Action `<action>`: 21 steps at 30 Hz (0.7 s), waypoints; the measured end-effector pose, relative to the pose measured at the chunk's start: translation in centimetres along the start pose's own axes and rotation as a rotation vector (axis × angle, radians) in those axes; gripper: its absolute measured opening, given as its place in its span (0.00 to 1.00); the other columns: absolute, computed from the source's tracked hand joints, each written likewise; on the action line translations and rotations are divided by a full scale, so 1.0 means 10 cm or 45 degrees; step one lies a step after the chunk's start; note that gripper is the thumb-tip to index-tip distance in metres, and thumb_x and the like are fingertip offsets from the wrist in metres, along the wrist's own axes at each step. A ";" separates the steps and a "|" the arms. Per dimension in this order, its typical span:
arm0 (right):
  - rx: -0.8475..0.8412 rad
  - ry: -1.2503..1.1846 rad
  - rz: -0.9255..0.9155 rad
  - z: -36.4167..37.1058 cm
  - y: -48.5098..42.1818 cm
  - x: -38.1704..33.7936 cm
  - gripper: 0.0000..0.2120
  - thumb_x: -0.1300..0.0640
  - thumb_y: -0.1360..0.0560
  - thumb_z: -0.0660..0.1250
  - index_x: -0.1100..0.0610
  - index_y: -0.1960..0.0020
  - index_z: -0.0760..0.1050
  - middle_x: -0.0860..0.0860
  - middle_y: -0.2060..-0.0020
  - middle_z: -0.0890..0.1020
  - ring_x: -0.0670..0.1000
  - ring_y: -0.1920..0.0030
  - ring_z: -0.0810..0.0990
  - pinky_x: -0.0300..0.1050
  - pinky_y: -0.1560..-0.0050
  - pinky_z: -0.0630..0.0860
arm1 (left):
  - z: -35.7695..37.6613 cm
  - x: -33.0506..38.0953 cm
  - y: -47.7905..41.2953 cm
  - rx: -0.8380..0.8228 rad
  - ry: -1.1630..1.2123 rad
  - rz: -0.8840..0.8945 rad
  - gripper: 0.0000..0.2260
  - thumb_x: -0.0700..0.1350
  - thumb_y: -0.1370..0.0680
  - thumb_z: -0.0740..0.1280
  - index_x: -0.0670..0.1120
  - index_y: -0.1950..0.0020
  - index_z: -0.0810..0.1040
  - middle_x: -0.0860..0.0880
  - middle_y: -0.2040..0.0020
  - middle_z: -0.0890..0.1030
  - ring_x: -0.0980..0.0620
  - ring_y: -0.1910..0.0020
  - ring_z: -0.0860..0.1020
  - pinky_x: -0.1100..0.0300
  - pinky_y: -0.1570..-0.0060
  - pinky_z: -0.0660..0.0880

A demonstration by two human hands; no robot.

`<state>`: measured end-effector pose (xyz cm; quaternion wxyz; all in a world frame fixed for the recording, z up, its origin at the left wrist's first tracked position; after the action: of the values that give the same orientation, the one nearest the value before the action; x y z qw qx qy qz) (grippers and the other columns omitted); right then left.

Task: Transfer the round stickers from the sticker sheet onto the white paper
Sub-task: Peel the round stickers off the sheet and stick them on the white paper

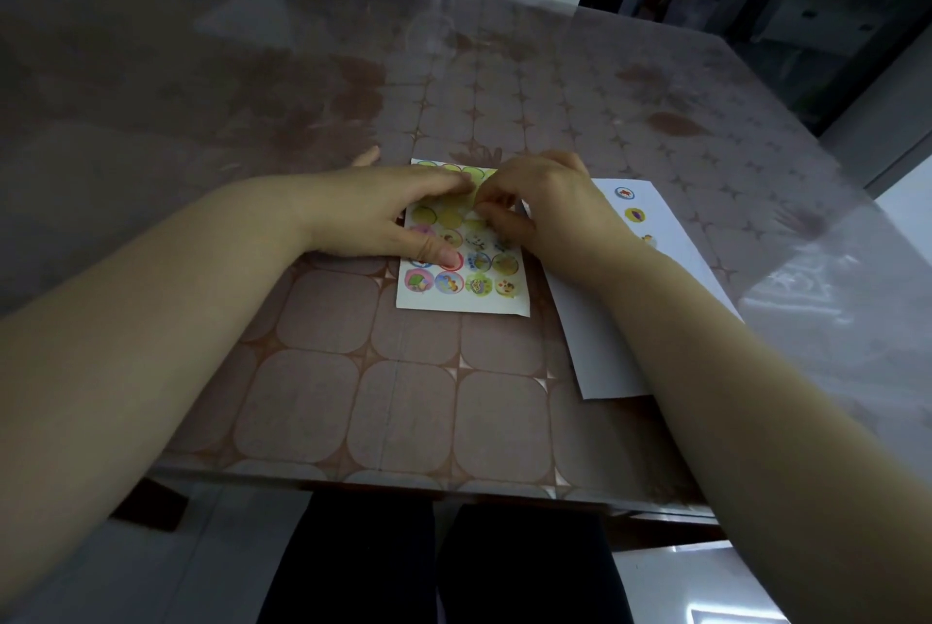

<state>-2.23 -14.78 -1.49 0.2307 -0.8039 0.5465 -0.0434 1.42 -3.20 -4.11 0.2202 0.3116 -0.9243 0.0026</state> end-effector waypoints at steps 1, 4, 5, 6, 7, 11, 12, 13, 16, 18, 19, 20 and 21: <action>0.005 -0.062 0.041 0.00 0.00 0.03 0.08 0.55 0.28 0.63 0.57 0.56 0.80 0.49 0.63 0.80 0.50 0.61 0.76 0.47 0.47 0.67 | -0.01 0.00 0.00 0.010 0.025 0.006 0.37 0.67 0.35 0.61 0.59 0.28 0.57 0.63 0.28 0.60 0.63 0.29 0.57 0.46 0.29 0.38; 0.008 -0.212 0.173 -0.01 0.00 0.09 0.06 0.57 0.26 0.66 0.58 0.55 0.80 0.48 0.65 0.79 0.48 0.62 0.76 0.36 0.55 0.68 | -0.03 0.02 0.00 0.046 0.077 0.042 0.35 0.66 0.36 0.63 0.60 0.30 0.61 0.64 0.30 0.64 0.63 0.31 0.61 0.54 0.30 0.43; 0.004 -0.244 0.211 -0.01 0.00 0.10 0.05 0.58 0.26 0.66 0.58 0.55 0.79 0.48 0.65 0.79 0.47 0.63 0.76 0.32 0.59 0.67 | -0.04 0.02 0.00 0.057 0.079 0.051 0.34 0.66 0.36 0.63 0.60 0.31 0.62 0.64 0.30 0.65 0.63 0.32 0.62 0.58 0.33 0.45; 0.000 -0.268 0.237 -0.02 0.01 0.11 0.05 0.58 0.26 0.66 0.58 0.55 0.79 0.47 0.65 0.79 0.46 0.63 0.76 0.29 0.61 0.66 | -0.04 0.03 0.00 0.063 0.074 0.052 0.34 0.66 0.36 0.63 0.59 0.31 0.63 0.64 0.30 0.64 0.63 0.32 0.62 0.60 0.34 0.46; -0.006 -0.286 0.256 -0.03 0.01 0.11 0.05 0.58 0.25 0.65 0.57 0.56 0.79 0.47 0.66 0.79 0.46 0.63 0.76 0.28 0.61 0.67 | -0.05 0.03 0.00 0.065 0.063 0.046 0.34 0.66 0.36 0.63 0.59 0.31 0.64 0.64 0.30 0.64 0.63 0.31 0.62 0.57 0.32 0.45; -0.034 -0.332 0.322 -0.02 0.02 0.11 0.05 0.57 0.25 0.64 0.56 0.55 0.78 0.47 0.67 0.82 0.46 0.62 0.80 0.38 0.56 0.72 | -0.06 0.01 0.00 0.081 0.046 0.005 0.35 0.68 0.37 0.66 0.59 0.33 0.66 0.63 0.30 0.64 0.62 0.31 0.62 0.47 0.29 0.41; -0.039 -0.332 0.332 -0.02 0.03 0.11 0.05 0.57 0.24 0.64 0.56 0.54 0.78 0.47 0.67 0.82 0.46 0.61 0.80 0.40 0.55 0.72 | -0.05 0.01 -0.01 0.085 0.052 -0.004 0.35 0.68 0.38 0.66 0.58 0.33 0.66 0.63 0.30 0.65 0.62 0.31 0.62 0.47 0.29 0.41; -0.043 -0.333 0.340 -0.03 0.03 0.12 0.05 0.57 0.24 0.63 0.56 0.54 0.78 0.46 0.66 0.81 0.46 0.61 0.80 0.40 0.55 0.73 | -0.05 0.00 -0.01 0.087 0.055 -0.013 0.35 0.69 0.38 0.66 0.58 0.33 0.66 0.63 0.30 0.65 0.62 0.31 0.62 0.47 0.29 0.40; -0.036 -0.342 0.365 -0.06 0.04 0.13 0.05 0.57 0.24 0.63 0.55 0.53 0.78 0.46 0.63 0.80 0.46 0.59 0.78 0.37 0.57 0.71 | -0.05 -0.02 -0.02 0.105 0.041 -0.005 0.35 0.69 0.39 0.65 0.60 0.34 0.66 0.64 0.31 0.65 0.63 0.32 0.62 0.46 0.30 0.39; -0.020 -0.332 0.384 -0.08 0.04 0.15 0.05 0.57 0.24 0.63 0.56 0.53 0.78 0.46 0.60 0.78 0.46 0.58 0.77 0.31 0.61 0.68 | -0.05 -0.02 -0.03 0.119 0.033 -0.002 0.35 0.69 0.39 0.63 0.59 0.34 0.67 0.64 0.32 0.66 0.63 0.33 0.63 0.47 0.30 0.39; -0.011 -0.327 0.386 -0.08 0.04 0.16 0.05 0.57 0.24 0.63 0.56 0.53 0.78 0.45 0.59 0.77 0.47 0.58 0.76 0.28 0.62 0.67 | -0.05 -0.01 -0.04 0.134 0.032 -0.004 0.34 0.69 0.38 0.63 0.58 0.34 0.68 0.63 0.32 0.67 0.62 0.33 0.64 0.47 0.30 0.40; -0.004 -0.330 0.384 -0.08 0.05 0.15 0.05 0.57 0.24 0.63 0.56 0.53 0.78 0.45 0.59 0.77 0.47 0.58 0.76 0.27 0.62 0.66 | -0.06 0.00 -0.05 0.163 0.036 -0.004 0.34 0.70 0.37 0.63 0.57 0.35 0.69 0.61 0.32 0.68 0.61 0.33 0.65 0.47 0.29 0.41; 0.000 -0.340 0.379 -0.08 0.05 0.14 0.05 0.57 0.24 0.64 0.56 0.53 0.78 0.46 0.59 0.77 0.47 0.58 0.76 0.27 0.62 0.66 | -0.08 0.01 -0.06 0.212 0.033 -0.003 0.32 0.70 0.35 0.62 0.56 0.36 0.70 0.59 0.34 0.70 0.60 0.34 0.67 0.46 0.28 0.42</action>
<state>-2.34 -16.47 -1.20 0.3048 -0.7128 0.6240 0.0982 2.03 -3.58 -3.39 0.2055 0.3299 -0.9176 0.0835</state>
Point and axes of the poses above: each hand's wrist, its own y-axis away from the middle knuckle, its own z-axis out of the palm, x = y × z, the point moved 7 cm from there along -y, towards the middle knuckle
